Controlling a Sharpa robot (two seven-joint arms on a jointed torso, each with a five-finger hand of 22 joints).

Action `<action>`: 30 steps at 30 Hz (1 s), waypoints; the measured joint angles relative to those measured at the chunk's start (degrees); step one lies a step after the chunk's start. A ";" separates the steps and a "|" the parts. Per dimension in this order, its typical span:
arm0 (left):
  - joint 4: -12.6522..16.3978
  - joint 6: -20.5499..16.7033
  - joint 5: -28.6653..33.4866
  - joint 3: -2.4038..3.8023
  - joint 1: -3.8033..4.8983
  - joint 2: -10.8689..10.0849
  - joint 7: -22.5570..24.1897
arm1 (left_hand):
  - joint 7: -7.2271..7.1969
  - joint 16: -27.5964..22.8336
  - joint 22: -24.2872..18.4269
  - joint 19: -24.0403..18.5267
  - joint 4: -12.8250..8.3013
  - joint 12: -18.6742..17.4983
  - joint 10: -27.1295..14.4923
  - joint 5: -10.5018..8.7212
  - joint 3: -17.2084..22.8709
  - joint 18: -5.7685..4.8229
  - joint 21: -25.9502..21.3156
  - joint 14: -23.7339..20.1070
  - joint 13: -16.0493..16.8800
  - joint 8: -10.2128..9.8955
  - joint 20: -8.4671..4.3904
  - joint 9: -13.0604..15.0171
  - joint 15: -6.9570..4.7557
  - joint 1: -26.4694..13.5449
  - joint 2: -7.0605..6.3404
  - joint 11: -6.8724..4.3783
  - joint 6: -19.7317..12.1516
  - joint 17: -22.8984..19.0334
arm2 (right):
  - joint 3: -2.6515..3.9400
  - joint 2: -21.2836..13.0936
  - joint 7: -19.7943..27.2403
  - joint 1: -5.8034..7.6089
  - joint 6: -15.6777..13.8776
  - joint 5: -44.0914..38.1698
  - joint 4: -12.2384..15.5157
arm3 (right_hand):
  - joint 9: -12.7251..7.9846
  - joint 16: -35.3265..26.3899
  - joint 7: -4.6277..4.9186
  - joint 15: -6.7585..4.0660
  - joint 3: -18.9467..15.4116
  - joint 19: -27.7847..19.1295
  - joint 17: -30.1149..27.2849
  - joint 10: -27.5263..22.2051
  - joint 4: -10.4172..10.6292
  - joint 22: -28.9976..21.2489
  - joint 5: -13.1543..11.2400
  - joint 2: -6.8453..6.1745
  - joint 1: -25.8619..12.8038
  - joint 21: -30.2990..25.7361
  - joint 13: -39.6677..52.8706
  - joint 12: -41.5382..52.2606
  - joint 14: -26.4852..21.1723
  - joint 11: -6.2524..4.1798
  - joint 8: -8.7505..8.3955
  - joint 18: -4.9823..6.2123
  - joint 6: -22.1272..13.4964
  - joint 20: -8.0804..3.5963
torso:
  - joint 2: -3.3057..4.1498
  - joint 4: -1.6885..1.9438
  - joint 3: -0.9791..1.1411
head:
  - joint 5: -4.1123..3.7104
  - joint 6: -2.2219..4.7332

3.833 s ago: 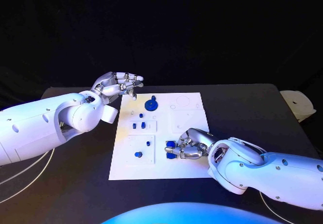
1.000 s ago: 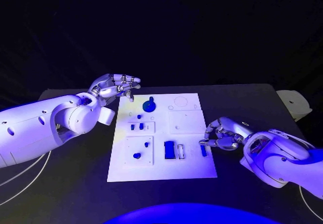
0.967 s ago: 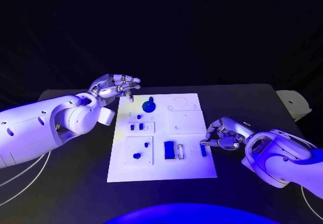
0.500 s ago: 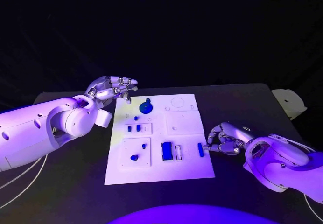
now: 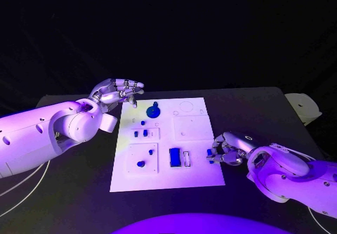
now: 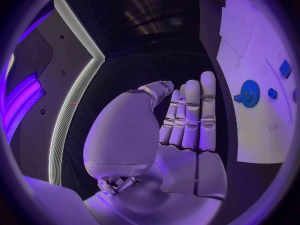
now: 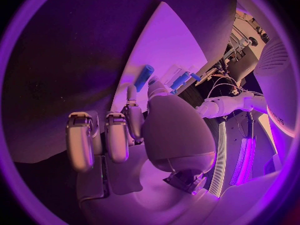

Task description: Assemble the parts on the task board

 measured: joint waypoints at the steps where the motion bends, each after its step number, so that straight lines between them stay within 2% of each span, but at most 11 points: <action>1: 0.01 0.00 0.00 0.00 0.00 0.00 0.00 | 0.00 0.00 0.00 0.00 0.00 0.00 0.00 0.00 0.00 0.00 0.00 0.00 0.00 0.00 0.00 0.00 0.00 0.00 0.00 0.00 0.00 0.00 | 0.00 0.28 -0.15 -0.09 0.10 -0.18 -0.13 | 0.00 0.00 0.00 0.00 0.00 0.00 0.00 0.00 0.00 0.00 0.09 0.00 0.00 0.00 0.00 0.02 0.00 0.00 0.00 0.00 0.00 0.00 | 0.00 -0.02 0.01 | 0.02 -0.02; 6: 0.02 0.02 0.00 0.00 0.00 0.00 -0.02 | 0.00 0.00 0.00 0.00 0.00 0.00 0.00 0.00 0.00 0.00 0.00 0.00 0.00 0.00 0.00 0.00 0.00 0.00 0.00 0.00 0.00 0.00 | 0.13 1.08 -0.67 -0.24 0.49 -1.15 -0.68 | 0.03 0.00 -0.47 0.00 0.37 0.00 0.00 0.00 -0.15 0.00 0.40 -0.29 1.07 0.00 0.00 0.17 0.00 0.00 -0.28 0.00 0.49 0.00 | 0.00 -0.05 0.01 | 0.12 -0.20; 9: 0.02 0.04 0.00 0.00 0.00 0.00 -0.02 | 0.00 0.00 0.00 0.00 0.00 0.00 0.00 0.00 0.00 0.00 0.00 0.00 0.00 0.00 0.00 0.00 0.00 0.00 0.00 0.00 0.00 0.00 | 0.22 1.43 -1.00 -0.28 0.94 -2.13 -0.96 | 0.02 0.00 -0.41 0.03 1.88 0.00 0.00 -0.09 -0.44 -0.01 -1.76 -0.44 3.51 0.00 1.44 0.16 0.01 0.08 -0.75 0.00 0.95 0.00 | 0.00 -0.06 0.01 | 0.18 -0.27; 13: 0.03 0.05 0.00 0.00 0.00 -0.02 -0.03 | 0.00 0.00 0.00 0.00 0.00 0.00 0.00 0.00 0.00 0.00 0.00 0.00 0.00 0.00 0.00 0.00 0.00 0.00 0.00 0.00 0.00 0.00 | 0.36 1.95 -1.27 -0.32 1.79 -3.88 -1.16 | 0.02 0.00 -0.81 0.10 3.67 0.00 -0.01 0.05 -1.28 -0.01 -2.07 -0.81 6.36 0.26 5.23 -0.29 0.09 -0.05 -1.40 0.00 1.43 0.00 | -0.02 -0.07 -0.01 | 0.23 -0.34; 16: 0.03 0.06 0.00 0.00 0.00 -0.02 -0.04 | 0.00 0.00 0.00 0.00 0.00 0.00 0.00 0.00 0.00 0.00 0.00 0.00 0.00 0.00 0.00 0.01 0.00 0.00 0.00 0.00 0.00 0.00 | 0.42 2.32 -1.30 -0.33 2.39 -5.27 -1.17 | -0.03 0.00 -0.76 0.02 6.19 0.00 -0.01 -0.04 -2.21 -0.01 -2.17 -2.10 7.87 0.29 5.68 -0.31 0.01 -0.29 -2.24 0.00 2.02 0.00 | -0.05 -0.08 -0.01 | 0.29 -0.41; 17: 0.03 0.06 0.00 0.00 0.00 -0.03 -0.04 | 0.00 0.00 0.00 0.00 0.00 0.00 0.00 0.00 0.00 0.00 0.00 0.00 0.00 0.00 0.00 0.01 0.00 0.00 0.00 0.00 0.00 0.00 | 0.43 2.42 -1.31 -0.34 2.55 -5.68 -1.15 | -1.02 0.00 -0.85 -0.11 7.25 0.00 -0.01 -0.08 -2.30 -0.01 -2.19 -2.47 8.24 0.29 5.68 -0.35 -0.13 -0.34 -2.45 0.00 2.11 0.00 | -0.08 -0.08 -0.01 | 0.30 -0.44; 20: 0.03 0.07 0.00 0.00 0.00 -0.04 -0.05 | 0.00 0.00 0.00 0.00 0.00 0.25 0.00 0.00 0.00 0.00 0.00 0.00 0.00 0.00 0.00 0.01 0.00 0.00 0.00 0.00 0.00 0.01 | 0.46 2.74 -1.32 -0.36 2.96 -7.10 -1.07 | -2.30 0.00 -0.84 -0.12 9.63 0.00 -0.01 0.02 -0.85 -0.02 -0.12 -3.92 9.69 0.29 5.68 -0.52 -0.13 -0.44 -3.05 0.01 2.71 0.00 | -0.09 -0.07 -0.01 | 0.30 -0.46; 26: 0.04 0.09 0.00 0.00 0.00 -0.09 -0.08 | 0.00 0.00 0.00 0.00 0.00 0.26 0.00 0.00 0.00 0.00 0.00 0.00 0.00 0.00 0.00 0.01 0.00 0.00 0.00 0.00 0.00 0.01 | 0.41 2.93 -1.41 -0.47 3.57 -9.09 -0.87 | -1.11 0.00 -0.91 -0.23 14.13 0.00 -0.01 0.22 3.50 -0.02 2.67 -4.38 10.04 0.29 4.37 -0.74 -0.23 -0.64 -2.77 0.00 2.77 0.00 | -0.09 -0.03 -0.01 | 0.30 -0.39; 27: 0.04 0.09 0.00 0.00 0.00 -0.11 -0.09 | 0.00 0.00 0.00 0.00 0.00 0.26 0.00 0.00 0.00 0.00 0.00 0.00 0.00 0.00 0.00 0.01 0.00 0.00 0.00 0.00 0.00 0.01 | 0.41 2.94 -1.49 -0.48 3.62 -9.32 -0.86 | -0.66 0.00 -0.90 -0.23 14.85 0.00 -0.01 0.22 4.21 -0.02 3.70 -5.06 9.32 0.28 2.80 -0.74 -0.23 -0.64 -2.39 0.00 2.76 0.00 | -0.09 -0.03 -0.01 | 0.30 -0.38; 28: 0.04 0.09 0.00 0.00 0.00 -0.13 -0.10 | 0.00 0.00 0.00 0.00 0.00 0.26 0.00 0.00 0.00 0.00 0.00 0.00 0.00 0.00 0.00 0.01 0.00 0.00 0.00 0.00 0.00 0.01 | 0.39 2.94 -1.63 -0.50 3.66 -9.59 -0.84 | -0.01 0.00 -0.84 -0.25 16.65 0.00 -0.01 0.32 4.11 -0.02 4.68 -5.80 7.64 0.47 0.12 -0.75 -0.24 -0.74 -1.89 0.01 2.68 0.00 | -0.09 -0.04 -0.01 | 0.33 -0.36; 30: 0.04 0.09 0.00 0.00 0.00 -0.13 -0.11 | 0.00 0.00 0.00 0.00 0.00 0.26 0.00 0.00 0.00 0.00 0.00 0.00 0.00 0.00 0.00 0.01 0.00 0.00 0.00 0.00 0.00 -0.01 | 0.36 2.91 -1.85 -0.53 3.66 -9.91 -0.68 | 0.67 0.00 -0.77 -0.33 18.67 0.00 -0.01 0.50 3.24 -0.02 5.99 -6.27 5.84 0.50 -1.14 -0.93 -0.32 -0.92 -1.44 0.00 2.18 0.00 | -0.09 -0.06 -0.01 | 0.41 -0.36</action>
